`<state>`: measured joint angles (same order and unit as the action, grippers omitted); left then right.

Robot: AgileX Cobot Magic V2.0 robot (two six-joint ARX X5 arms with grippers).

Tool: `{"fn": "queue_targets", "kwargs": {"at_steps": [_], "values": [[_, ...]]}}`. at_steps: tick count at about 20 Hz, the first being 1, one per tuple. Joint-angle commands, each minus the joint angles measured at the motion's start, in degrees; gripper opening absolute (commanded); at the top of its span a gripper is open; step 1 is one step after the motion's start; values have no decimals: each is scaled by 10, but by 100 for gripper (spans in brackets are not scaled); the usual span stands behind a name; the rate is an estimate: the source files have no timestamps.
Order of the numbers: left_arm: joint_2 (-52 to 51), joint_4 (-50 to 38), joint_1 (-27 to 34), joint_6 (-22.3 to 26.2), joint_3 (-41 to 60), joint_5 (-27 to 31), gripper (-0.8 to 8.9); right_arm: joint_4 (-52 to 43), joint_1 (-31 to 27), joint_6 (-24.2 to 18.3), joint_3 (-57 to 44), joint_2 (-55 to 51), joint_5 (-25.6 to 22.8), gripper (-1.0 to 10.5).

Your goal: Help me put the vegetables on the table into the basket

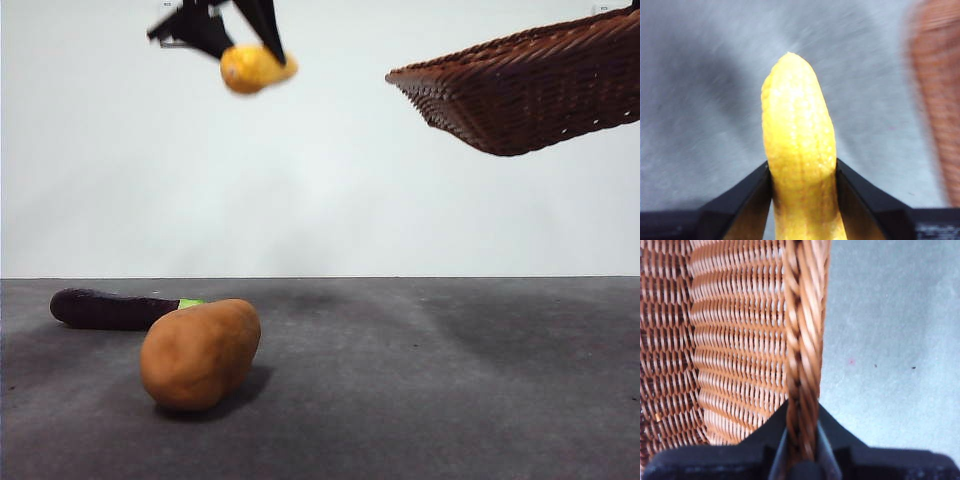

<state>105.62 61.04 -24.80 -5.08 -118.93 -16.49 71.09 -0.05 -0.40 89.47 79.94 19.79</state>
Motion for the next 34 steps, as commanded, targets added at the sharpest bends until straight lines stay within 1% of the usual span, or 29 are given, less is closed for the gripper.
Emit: {"fn": "queue_targets", "kwargs": {"at_steps": [1, 3, 4, 6, 10, 13, 14, 16, 17, 19, 21, 22, 24, 27, 28, 30, 31, 32, 33, 34], "values": [[-21, 1, -31, 8, 5, -11, -8, -7, 23, 23, 1, 9, -4, -16], [-25, -9, -63, 6, 5, -37, -8, -16, 58, 43, 1, 16, -24, -16], [-21, -10, -76, 6, 5, -32, -8, -21, 80, 53, 1, 20, -37, -16], [-4, -10, -97, -13, 5, -32, -8, -26, 116, 70, 1, 28, -56, -16], [37, -7, -109, -36, 5, -29, -8, -39, 179, 84, 1, 38, -55, -16], [64, -4, -109, -44, 5, -29, 5, -43, 199, 91, 1, 40, -55, -16], [67, -5, -109, -45, 5, -30, 91, -42, 200, 91, 1, 40, -54, -16], [67, -14, -112, -46, 5, -30, 507, -42, 200, 91, 1, 40, -56, -16], [67, -16, -113, -45, 5, -30, 636, -42, 200, 91, 1, 40, -57, -16], [67, -22, -113, -45, 5, -33, 637, -42, 200, 90, 1, 40, -57, -16], [61, -17, -113, -30, 3, -59, 636, -42, 199, 87, 1, 42, -58, -16], [52, -5, -110, -18, 3, -71, 629, -42, 199, 85, 1, 46, -67, -16], [24, 33, -107, 12, 3, -71, 628, -40, 198, 81, 1, 57, -94, -16], [-26, 124, -108, 55, 3, -68, 627, -38, 198, 70, 1, 84, -98, -16], [-41, 146, -114, 57, 3, -52, 626, -43, 198, 68, 1, 94, -98, -16], [-72, 146, -135, 54, 3, -10, 624, -48, 183, 63, 1, 110, -97, -16], [-88, 147, -149, 51, 6, 22, 624, -51, 175, 62, 1, 116, -95, -16], [-104, 147, -168, 50, 19, 69, 623, -51, 159, 57, 1, 117, -92, -16], [-123, 147, -186, 37, 44, 121, 623, -50, 138, 50, 1, 117, -90, -16], [-137, 147, -197, 24, 72, 149, 623, -49, 119, 45, 1, 117, -79, -16]]}}
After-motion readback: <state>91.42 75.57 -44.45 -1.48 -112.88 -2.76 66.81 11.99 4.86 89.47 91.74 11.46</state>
